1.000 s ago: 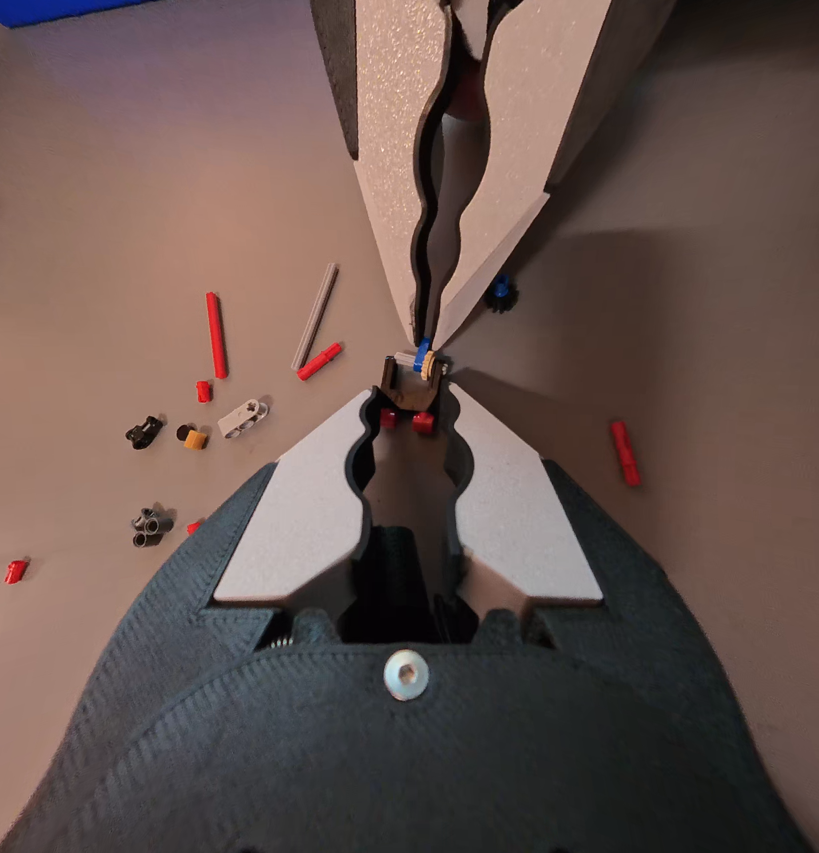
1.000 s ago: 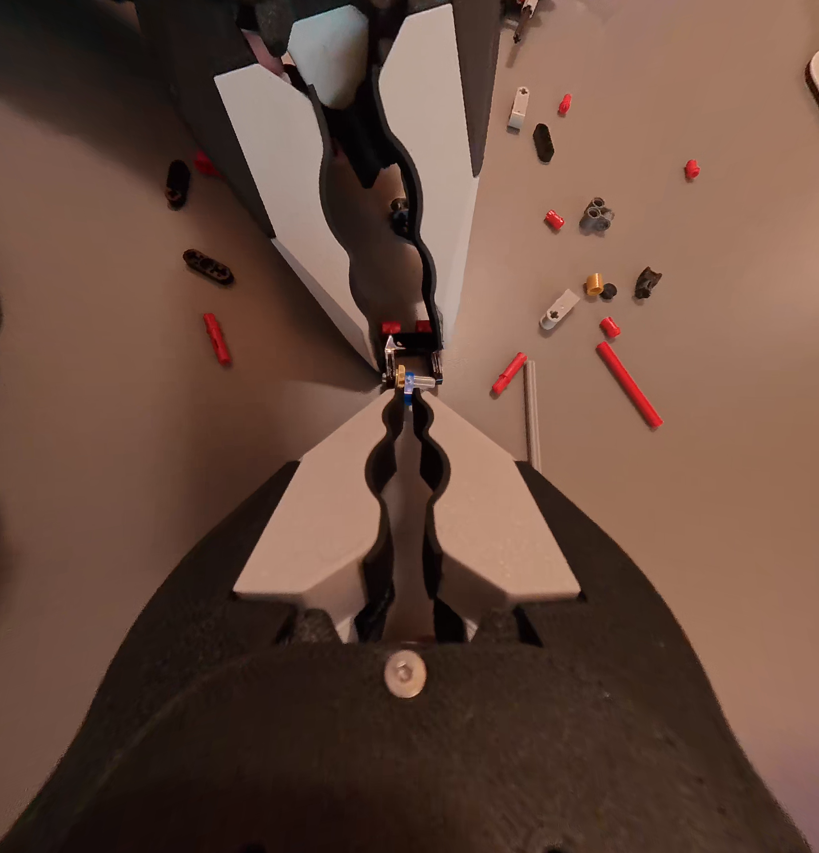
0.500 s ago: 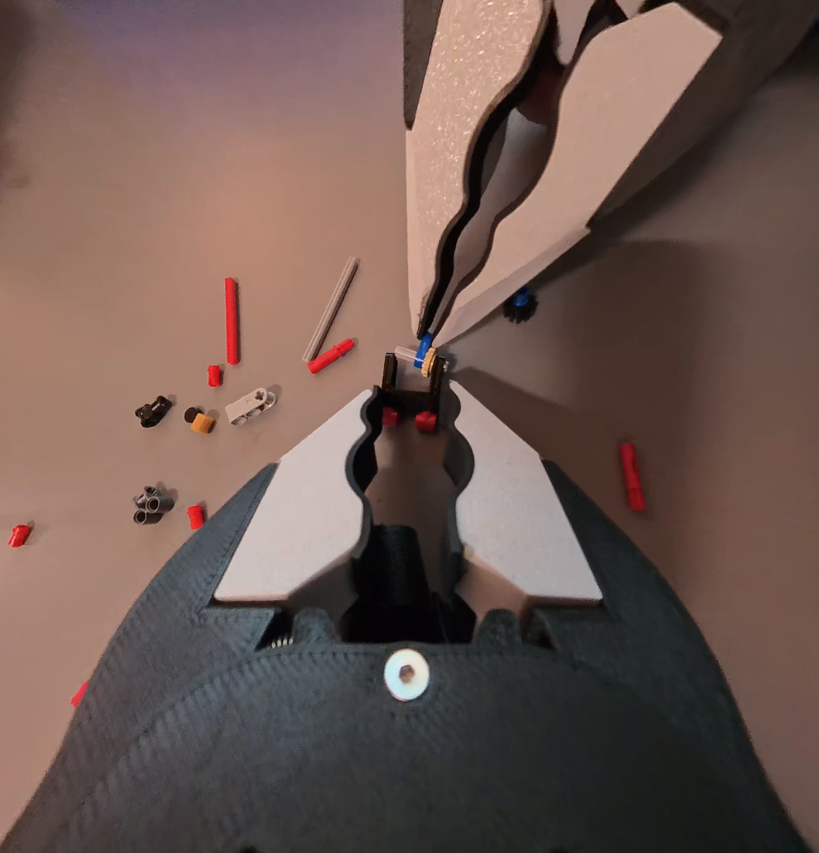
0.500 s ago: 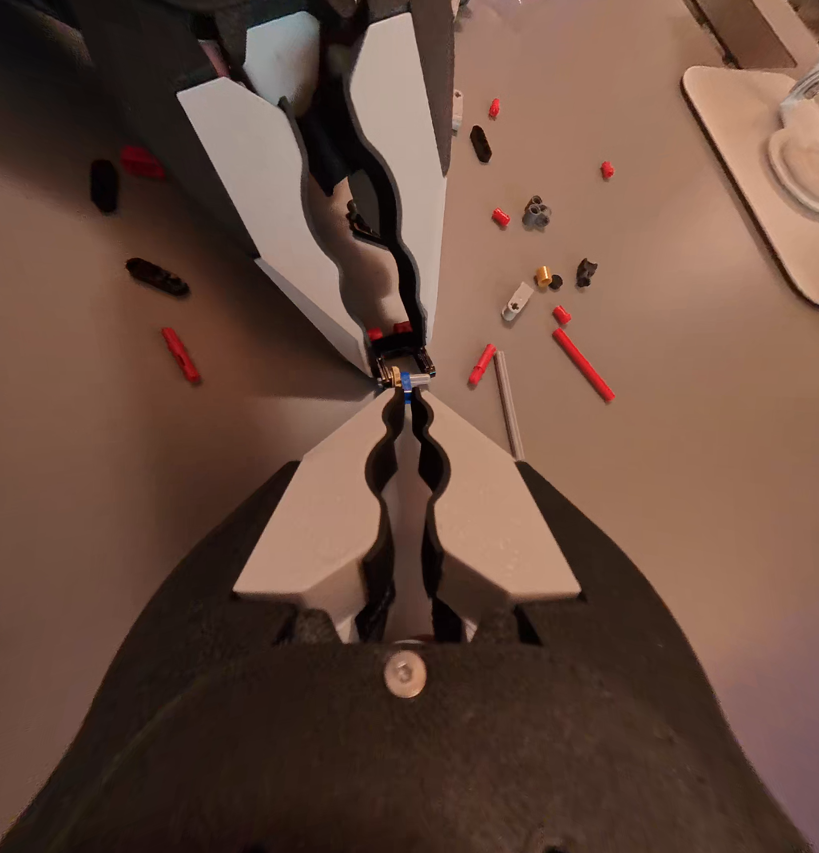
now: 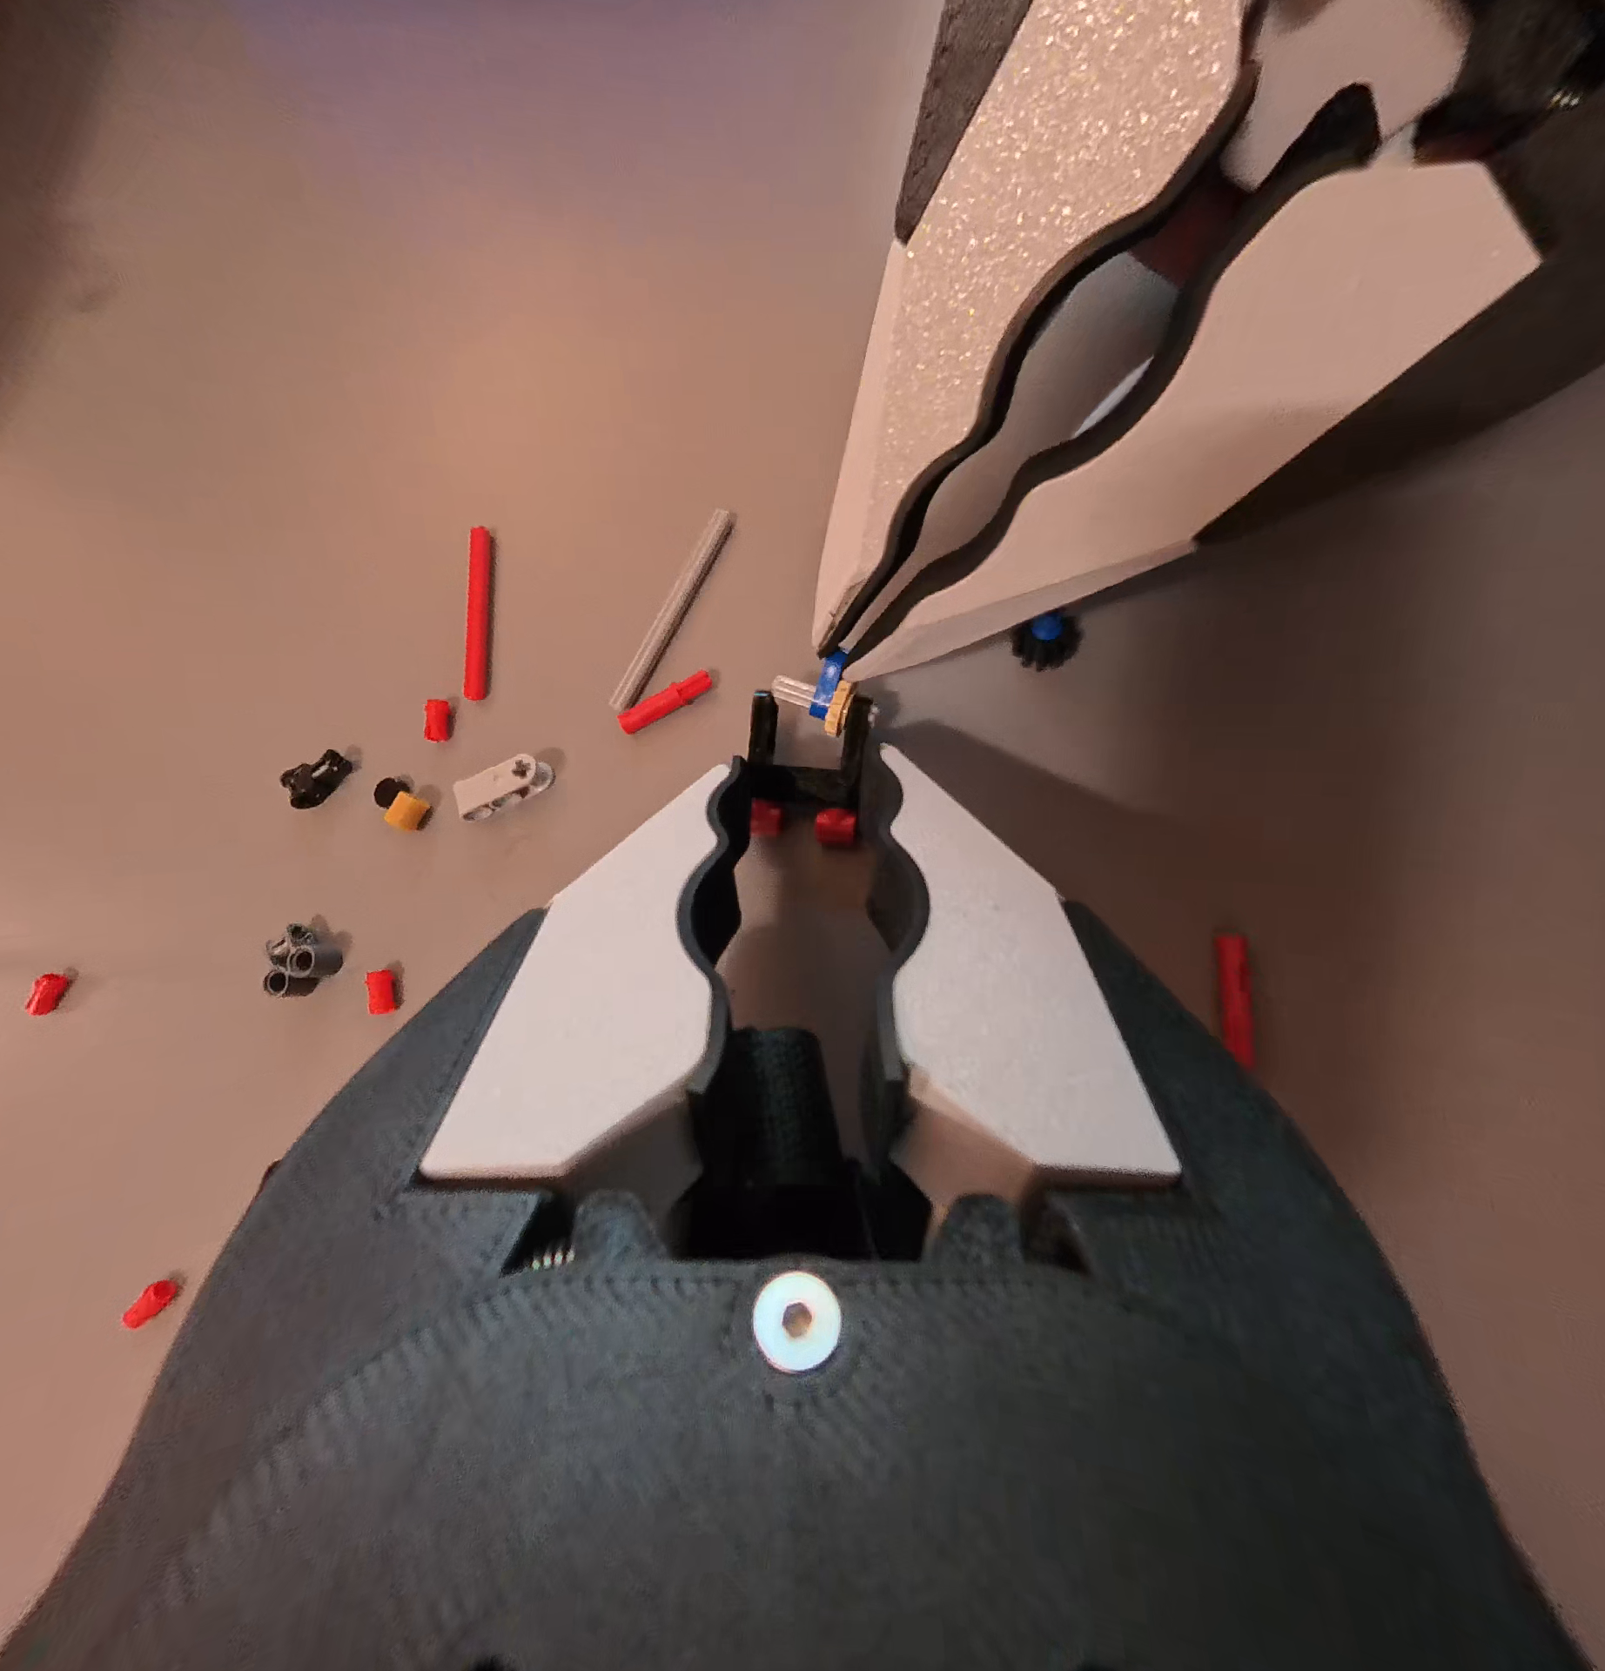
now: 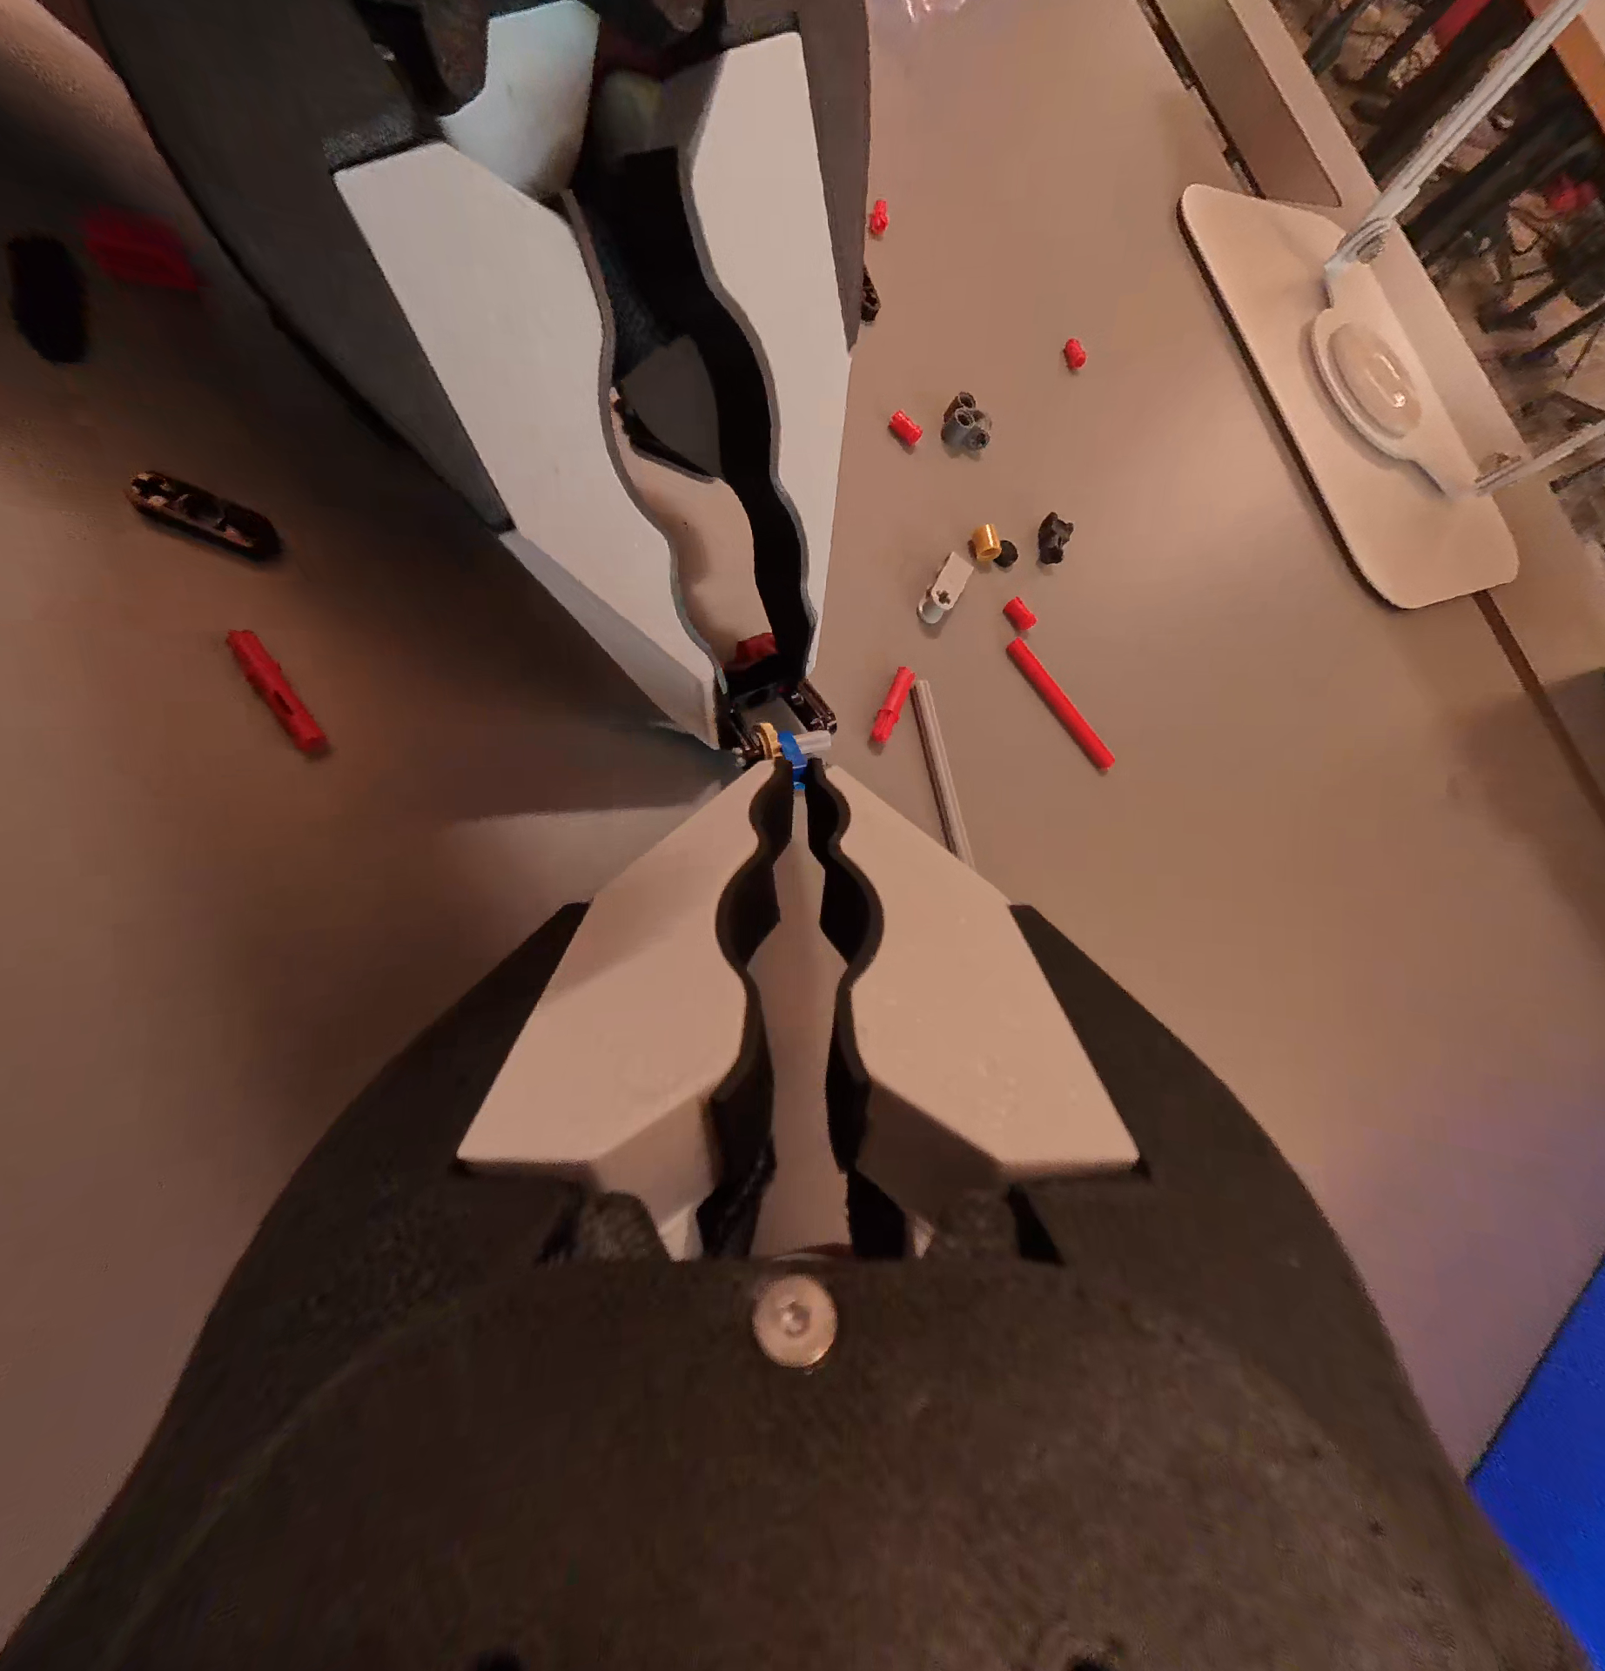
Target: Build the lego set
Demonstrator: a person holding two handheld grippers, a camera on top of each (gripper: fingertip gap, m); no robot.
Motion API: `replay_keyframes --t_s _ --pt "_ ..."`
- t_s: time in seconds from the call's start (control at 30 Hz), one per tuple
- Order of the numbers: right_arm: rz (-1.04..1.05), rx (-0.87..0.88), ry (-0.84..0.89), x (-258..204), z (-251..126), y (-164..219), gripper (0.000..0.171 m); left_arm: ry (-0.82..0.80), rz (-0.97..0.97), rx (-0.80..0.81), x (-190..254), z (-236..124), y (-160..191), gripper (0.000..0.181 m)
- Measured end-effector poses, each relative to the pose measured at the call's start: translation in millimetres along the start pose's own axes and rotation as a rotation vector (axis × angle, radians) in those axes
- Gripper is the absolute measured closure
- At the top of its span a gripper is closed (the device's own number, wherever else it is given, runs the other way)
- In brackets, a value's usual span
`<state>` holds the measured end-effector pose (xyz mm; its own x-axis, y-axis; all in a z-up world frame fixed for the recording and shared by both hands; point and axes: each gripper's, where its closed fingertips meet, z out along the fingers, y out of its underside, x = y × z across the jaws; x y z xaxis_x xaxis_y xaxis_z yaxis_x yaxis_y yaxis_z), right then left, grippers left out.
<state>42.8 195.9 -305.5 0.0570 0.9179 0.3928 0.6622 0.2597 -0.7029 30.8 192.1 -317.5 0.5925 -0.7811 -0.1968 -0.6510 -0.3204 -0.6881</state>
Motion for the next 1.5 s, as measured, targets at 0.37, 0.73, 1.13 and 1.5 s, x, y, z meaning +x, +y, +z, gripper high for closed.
replay_keyframes --t_s 0.37,0.73,1.13,1.5 --pt "-0.004 -0.027 0.058 7 2 5 0.171 -0.064 -0.092 -0.023 -3 5 -2 0.158" --pt "0.081 -0.02 -0.057 4 2 4 0.171 -0.158 -0.043 -0.049 -6 4 -6 0.158" --pt "0.548 0.045 -0.287 21 5 -5 0.162 -0.357 0.262 -0.036 -14 -1 -21 0.157" --pt "0.686 0.169 -0.273 38 -1 -17 0.17 -0.526 0.463 0.024 -24 -10 -41 0.158"
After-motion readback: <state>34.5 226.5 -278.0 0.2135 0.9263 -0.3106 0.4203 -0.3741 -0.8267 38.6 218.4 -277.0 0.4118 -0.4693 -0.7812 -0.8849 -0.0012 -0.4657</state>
